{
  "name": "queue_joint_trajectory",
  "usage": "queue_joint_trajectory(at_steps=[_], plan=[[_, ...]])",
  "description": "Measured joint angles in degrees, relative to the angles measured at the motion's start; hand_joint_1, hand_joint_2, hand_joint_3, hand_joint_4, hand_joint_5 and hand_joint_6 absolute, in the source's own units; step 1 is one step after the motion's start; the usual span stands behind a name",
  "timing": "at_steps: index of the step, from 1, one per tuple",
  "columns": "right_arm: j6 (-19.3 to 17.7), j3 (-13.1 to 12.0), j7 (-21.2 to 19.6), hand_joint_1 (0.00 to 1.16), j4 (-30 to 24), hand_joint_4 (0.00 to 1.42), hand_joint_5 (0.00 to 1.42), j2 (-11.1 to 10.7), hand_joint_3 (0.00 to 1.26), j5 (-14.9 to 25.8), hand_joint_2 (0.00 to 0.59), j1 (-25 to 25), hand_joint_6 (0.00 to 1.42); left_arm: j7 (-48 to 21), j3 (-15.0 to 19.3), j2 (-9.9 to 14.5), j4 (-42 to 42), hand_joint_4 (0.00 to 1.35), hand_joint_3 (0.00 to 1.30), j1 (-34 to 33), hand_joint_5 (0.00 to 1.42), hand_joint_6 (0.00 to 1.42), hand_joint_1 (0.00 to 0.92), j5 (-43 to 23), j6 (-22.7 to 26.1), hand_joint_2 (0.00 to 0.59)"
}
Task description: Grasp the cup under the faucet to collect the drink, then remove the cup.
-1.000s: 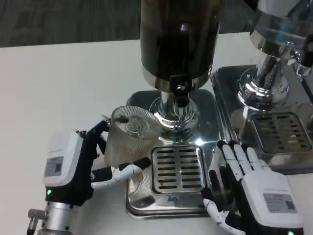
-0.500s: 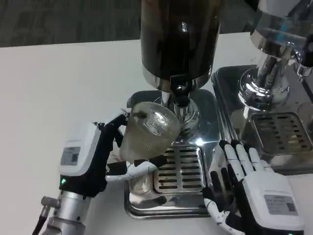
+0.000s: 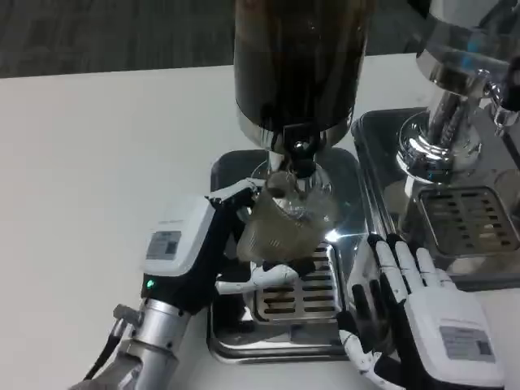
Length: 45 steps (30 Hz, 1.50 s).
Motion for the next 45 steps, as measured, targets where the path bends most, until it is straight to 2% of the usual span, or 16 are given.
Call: queue_joint_trajectory(at_steps=[10,18,25,30,35,39,45], plan=[[0.76,-0.01,0.00,0.27,-0.35,0.00,0.00,0.38,0.03,-0.23,0.413,0.31,0.11,-0.07,-2.64,-3.15,5.30,0.68,0.54,-3.62,0.95,1.18,0.561,0.49,1.61,0.038],[1.30,0.02,-0.98,0.27,-0.57,0.00,0.00,0.81,0.03,-0.39,0.413,0.83,0.11,0.31,-3.81,-3.34,7.06,0.72,0.56,-4.93,0.97,1.21,0.599,0.35,1.73,0.025],[1.44,0.03,-1.03,0.27,-0.57,0.00,0.00,0.90,0.03,-0.39,0.413,0.98,0.11,0.69,-4.99,-3.33,8.50,0.75,0.58,-5.91,1.01,1.24,0.671,0.37,3.20,0.000],[1.43,0.06,-1.05,0.27,-0.57,0.00,0.00,1.01,0.03,-0.38,0.413,0.97,0.11,0.61,-5.85,-2.68,9.10,0.70,0.54,-5.54,0.96,1.17,0.658,0.41,3.83,0.000],[1.42,0.09,-1.05,0.27,-0.56,0.00,0.00,0.99,0.03,-0.29,0.413,0.85,0.11,0.64,-6.51,-2.02,8.12,0.63,0.47,-5.14,0.92,1.15,0.604,0.33,4.05,0.000],[1.34,0.10,-1.05,0.27,-0.51,0.00,0.00,0.97,0.03,-0.18,0.413,0.65,0.11,0.57,-6.63,-1.25,7.19,0.48,0.36,-4.50,0.90,1.09,0.395,0.33,3.66,0.037],[0.98,0.13,-1.05,0.27,-0.37,0.00,0.00,0.93,0.03,-0.04,0.413,0.20,0.11,-0.26,-6.62,-0.53,6.51,0.32,0.27,-4.10,0.76,0.89,0.208,-0.02,2.60,0.049]])
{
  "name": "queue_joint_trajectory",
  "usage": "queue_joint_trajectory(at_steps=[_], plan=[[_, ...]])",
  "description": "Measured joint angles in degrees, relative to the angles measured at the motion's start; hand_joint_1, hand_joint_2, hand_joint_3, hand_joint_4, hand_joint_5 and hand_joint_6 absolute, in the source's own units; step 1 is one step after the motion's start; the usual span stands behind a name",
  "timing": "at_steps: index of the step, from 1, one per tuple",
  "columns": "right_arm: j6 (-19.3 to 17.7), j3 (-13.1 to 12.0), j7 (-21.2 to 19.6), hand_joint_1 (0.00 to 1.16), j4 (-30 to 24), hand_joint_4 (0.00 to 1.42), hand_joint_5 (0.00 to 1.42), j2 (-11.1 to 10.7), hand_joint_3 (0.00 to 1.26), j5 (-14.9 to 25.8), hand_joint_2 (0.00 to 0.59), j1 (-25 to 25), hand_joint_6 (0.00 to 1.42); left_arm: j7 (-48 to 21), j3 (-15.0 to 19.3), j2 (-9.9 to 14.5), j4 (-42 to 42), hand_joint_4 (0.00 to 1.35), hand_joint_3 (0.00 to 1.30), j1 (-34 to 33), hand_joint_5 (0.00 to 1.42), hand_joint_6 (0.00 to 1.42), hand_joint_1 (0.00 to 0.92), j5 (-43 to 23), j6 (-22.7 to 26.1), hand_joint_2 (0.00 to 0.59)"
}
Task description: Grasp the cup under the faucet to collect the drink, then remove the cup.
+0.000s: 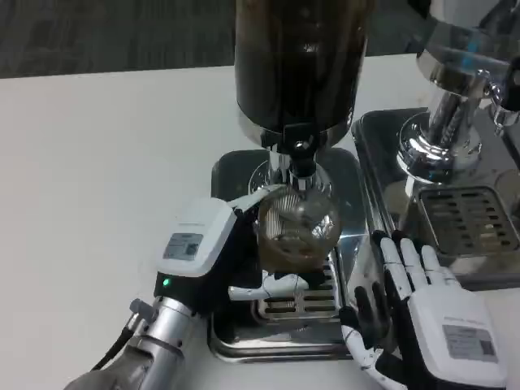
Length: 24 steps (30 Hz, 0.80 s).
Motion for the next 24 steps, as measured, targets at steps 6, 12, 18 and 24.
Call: queue_joint_trajectory(at_steps=[6,12,18,24], plan=[[-0.06,0.04,0.00,0.27,0.06,0.00,0.00,0.00,0.03,0.08,0.413,-0.04,0.11,-1.87,0.36,0.62,-0.40,0.24,0.21,0.21,0.68,0.80,0.167,-1.77,-1.65,0.051],[-0.30,-0.01,0.00,0.27,0.49,0.00,0.00,-0.07,0.03,0.37,0.413,-0.88,0.11,-2.43,0.61,1.09,-1.16,0.19,0.18,0.61,0.64,0.74,0.154,-1.87,-1.84,0.051],[-0.57,-0.02,0.00,0.27,0.88,0.00,0.00,-0.21,0.03,0.59,0.413,-1.67,0.11,-3.27,0.89,1.40,-1.79,0.12,0.16,0.83,0.60,0.69,0.148,-1.93,-1.70,0.050],[-0.66,-0.03,0.00,0.27,1.34,0.00,0.00,-0.49,0.03,1.09,0.413,-2.14,0.11,-3.82,1.37,1.45,-1.96,0.07,0.14,0.94,0.55,0.63,0.148,-2.02,-1.25,0.050]])
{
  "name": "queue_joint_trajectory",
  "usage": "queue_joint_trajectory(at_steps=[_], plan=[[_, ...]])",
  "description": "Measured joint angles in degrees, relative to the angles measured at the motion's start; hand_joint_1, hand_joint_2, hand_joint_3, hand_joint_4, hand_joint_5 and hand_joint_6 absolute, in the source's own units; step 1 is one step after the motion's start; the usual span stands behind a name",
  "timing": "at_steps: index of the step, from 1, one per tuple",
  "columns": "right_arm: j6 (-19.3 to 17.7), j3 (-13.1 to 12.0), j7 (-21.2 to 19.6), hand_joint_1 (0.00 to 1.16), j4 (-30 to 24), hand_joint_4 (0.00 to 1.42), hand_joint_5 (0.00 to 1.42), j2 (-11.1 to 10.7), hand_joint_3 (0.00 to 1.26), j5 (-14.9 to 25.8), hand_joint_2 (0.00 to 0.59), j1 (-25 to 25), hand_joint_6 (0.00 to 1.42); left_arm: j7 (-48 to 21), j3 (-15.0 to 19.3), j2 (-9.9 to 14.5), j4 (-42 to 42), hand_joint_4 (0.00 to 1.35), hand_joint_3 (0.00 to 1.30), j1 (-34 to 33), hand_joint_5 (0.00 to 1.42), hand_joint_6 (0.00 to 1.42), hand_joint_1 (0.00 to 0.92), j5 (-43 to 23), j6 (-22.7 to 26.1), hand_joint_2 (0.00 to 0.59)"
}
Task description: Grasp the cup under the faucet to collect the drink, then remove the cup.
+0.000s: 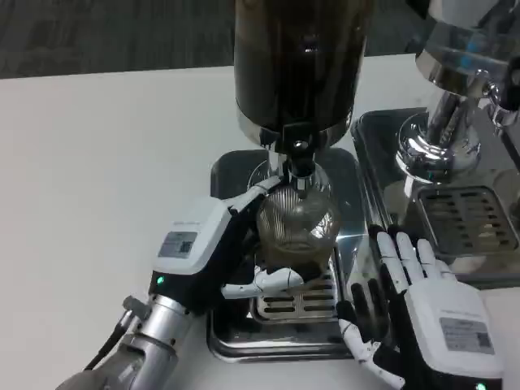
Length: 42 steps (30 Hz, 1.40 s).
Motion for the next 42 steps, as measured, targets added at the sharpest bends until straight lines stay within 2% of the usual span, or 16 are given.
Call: queue_joint_trajectory(at_steps=[5,8,23,30,34,42], plan=[[-0.10,-0.01,0.00,0.27,0.91,0.00,0.00,-0.23,0.03,0.53,0.413,-0.55,0.11,-0.48,0.49,0.00,-0.08,0.00,0.11,0.04,0.41,0.43,0.116,0.00,-0.02,0.036],[-0.10,-0.04,0.00,0.27,1.02,0.00,0.00,-0.27,0.03,0.71,0.413,-0.81,0.11,-0.50,0.59,0.00,-0.13,0.00,0.07,0.10,0.38,0.37,0.085,0.00,-0.06,0.034],[-0.09,-0.23,-0.24,0.27,1.48,0.00,0.00,-0.58,0.03,0.83,0.413,-1.84,0.11,-0.35,0.83,0.19,-0.80,0.00,0.02,0.68,0.31,0.29,0.059,0.04,0.06,0.018],[-0.08,-0.30,-0.33,0.27,1.49,0.00,0.00,-0.58,0.03,0.82,0.413,-1.84,0.11,-0.42,1.18,0.19,-0.95,0.00,0.01,0.88,0.28,0.25,0.000,-0.14,-0.32,0.000],[-0.07,-0.51,-0.35,0.27,1.49,0.00,0.00,-0.67,0.03,0.82,0.413,-1.89,0.11,-0.67,2.35,0.68,-2.02,0.00,0.00,1.80,0.25,0.22,0.000,-0.56,-0.92,0.000],[-0.36,-1.48,-0.35,0.27,1.80,0.00,0.00,-1.43,0.03,1.04,0.413,-3.00,0.11,-1.03,5.81,3.19,-7.10,0.00,0.00,5.03,0.25,0.21,0.000,-3.58,-1.83,0.000]])
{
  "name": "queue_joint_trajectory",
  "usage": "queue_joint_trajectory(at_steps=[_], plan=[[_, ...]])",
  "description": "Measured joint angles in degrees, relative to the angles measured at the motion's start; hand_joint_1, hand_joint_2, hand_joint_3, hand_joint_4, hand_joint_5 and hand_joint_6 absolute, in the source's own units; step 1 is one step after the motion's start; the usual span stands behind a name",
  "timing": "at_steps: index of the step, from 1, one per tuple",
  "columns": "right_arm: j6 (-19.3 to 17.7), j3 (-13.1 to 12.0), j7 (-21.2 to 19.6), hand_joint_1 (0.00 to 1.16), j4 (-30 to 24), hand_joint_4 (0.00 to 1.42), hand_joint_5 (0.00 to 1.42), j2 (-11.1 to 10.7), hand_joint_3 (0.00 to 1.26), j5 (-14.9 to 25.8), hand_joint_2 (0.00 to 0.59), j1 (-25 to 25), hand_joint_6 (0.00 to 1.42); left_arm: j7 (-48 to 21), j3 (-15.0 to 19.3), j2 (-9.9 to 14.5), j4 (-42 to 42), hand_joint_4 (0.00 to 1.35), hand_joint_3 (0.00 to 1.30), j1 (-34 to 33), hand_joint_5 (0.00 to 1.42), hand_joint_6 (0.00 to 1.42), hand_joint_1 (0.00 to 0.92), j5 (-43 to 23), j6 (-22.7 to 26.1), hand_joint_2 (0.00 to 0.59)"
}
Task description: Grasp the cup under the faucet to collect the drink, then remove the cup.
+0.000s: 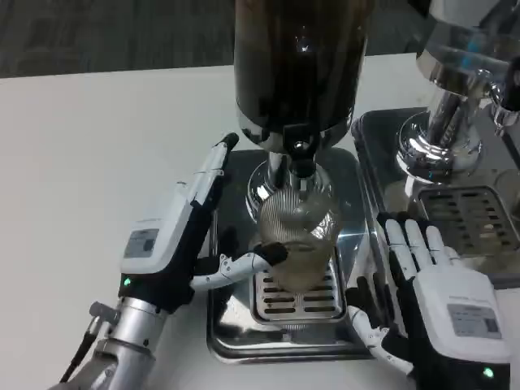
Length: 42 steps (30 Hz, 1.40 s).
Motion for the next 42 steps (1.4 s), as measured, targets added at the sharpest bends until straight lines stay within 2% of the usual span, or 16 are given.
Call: queue_joint_trajectory(at_steps=[9,16,22,26,29,36,42], plan=[[-1.09,-0.42,0.03,0.27,0.63,0.00,0.00,-1.05,0.03,1.27,0.413,-1.25,0.11,-1.17,2.48,0.83,-4.92,0.00,0.00,3.34,0.23,0.20,0.000,-1.05,-0.15,0.000],[-2.18,-1.20,0.95,0.27,0.57,0.00,0.00,-2.72,0.03,2.45,0.413,-1.46,0.11,-5.02,6.98,3.03,-16.96,0.00,0.00,9.00,0.13,0.11,0.000,-5.08,-3.31,0.000],[-2.61,-1.71,1.67,0.27,-0.22,0.00,0.00,-3.42,0.03,3.30,0.413,-1.48,0.11,-15.44,11.64,6.75,-26.69,0.00,0.00,14.37,0.12,0.11,0.000,-13.43,-9.10,0.004],[-2.69,-1.71,1.91,0.27,-0.39,0.00,0.00,-3.42,0.03,3.35,0.413,-1.49,0.11,-20.73,15.50,7.54,-33.21,0.00,0.00,17.02,0.16,0.14,0.000,-18.50,-10.76,0.009],[-2.72,-1.71,1.93,0.27,-0.41,0.00,0.00,-3.39,0.03,3.40,0.413,-1.50,0.11,-25.07,18.05,7.53,-37.35,0.00,0.06,18.34,0.21,0.19,0.000,-23.03,-11.99,0.033],[-2.72,-1.69,1.93,0.27,-0.41,0.00,0.00,-3.22,0.03,3.41,0.413,-1.49,0.11,-37.02,19.50,7.06,-41.50,0.07,0.13,18.56,0.29,0.25,0.000,-35.15,-13.34,0.059],[-2.66,-1.65,1.89,0.27,-0.41,0.00,0.00,-2.50,0.02,3.38,0.413,-1.37,0.11,-47.10,18.96,5.67,-41.57,0.05,0.12,16.35,0.30,0.27,0.000,-41.48,-13.13,0.070]])
